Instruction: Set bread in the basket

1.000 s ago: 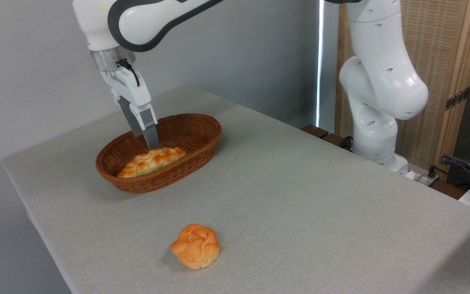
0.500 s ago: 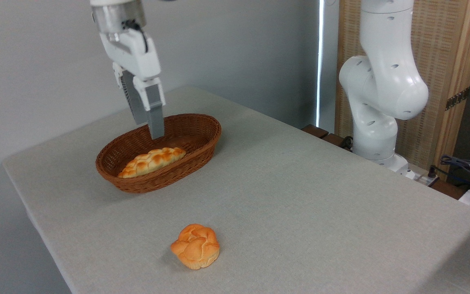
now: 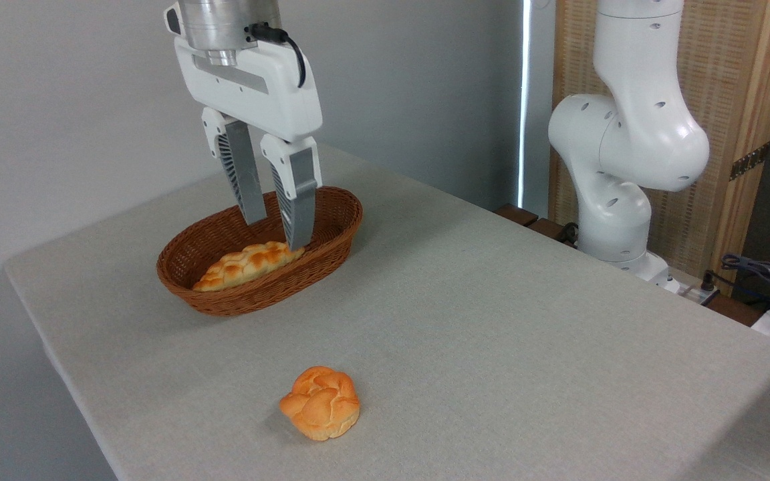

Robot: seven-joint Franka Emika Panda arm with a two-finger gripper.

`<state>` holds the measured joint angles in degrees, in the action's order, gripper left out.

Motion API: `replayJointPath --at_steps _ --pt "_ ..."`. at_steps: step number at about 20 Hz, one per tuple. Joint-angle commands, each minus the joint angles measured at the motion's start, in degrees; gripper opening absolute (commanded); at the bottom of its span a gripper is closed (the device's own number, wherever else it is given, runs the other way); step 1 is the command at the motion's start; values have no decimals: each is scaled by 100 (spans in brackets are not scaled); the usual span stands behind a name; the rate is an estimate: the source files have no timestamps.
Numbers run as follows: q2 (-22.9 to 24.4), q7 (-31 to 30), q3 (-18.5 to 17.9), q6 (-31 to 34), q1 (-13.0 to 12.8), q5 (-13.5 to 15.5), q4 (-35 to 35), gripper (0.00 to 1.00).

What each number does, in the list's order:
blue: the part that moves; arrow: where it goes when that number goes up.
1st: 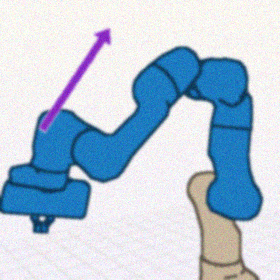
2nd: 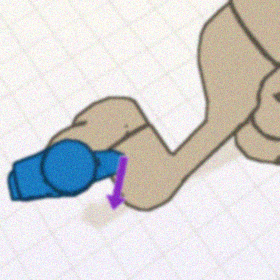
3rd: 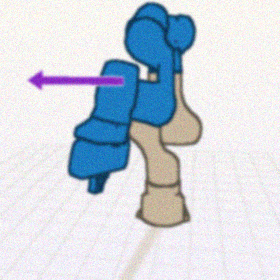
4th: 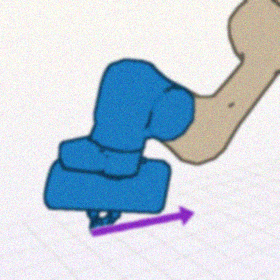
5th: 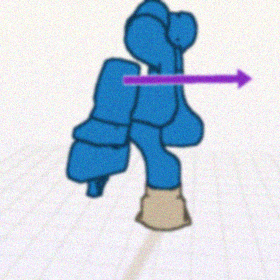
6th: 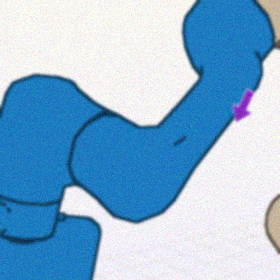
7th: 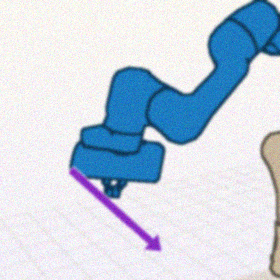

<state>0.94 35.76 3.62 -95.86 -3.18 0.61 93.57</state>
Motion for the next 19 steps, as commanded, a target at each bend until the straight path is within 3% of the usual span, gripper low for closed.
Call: replayJointPath --at_steps 1,19 --pt "-6 194 -160 200 36 97 -119 100" --pt "2 150 -283 490 28 97 -111 100"
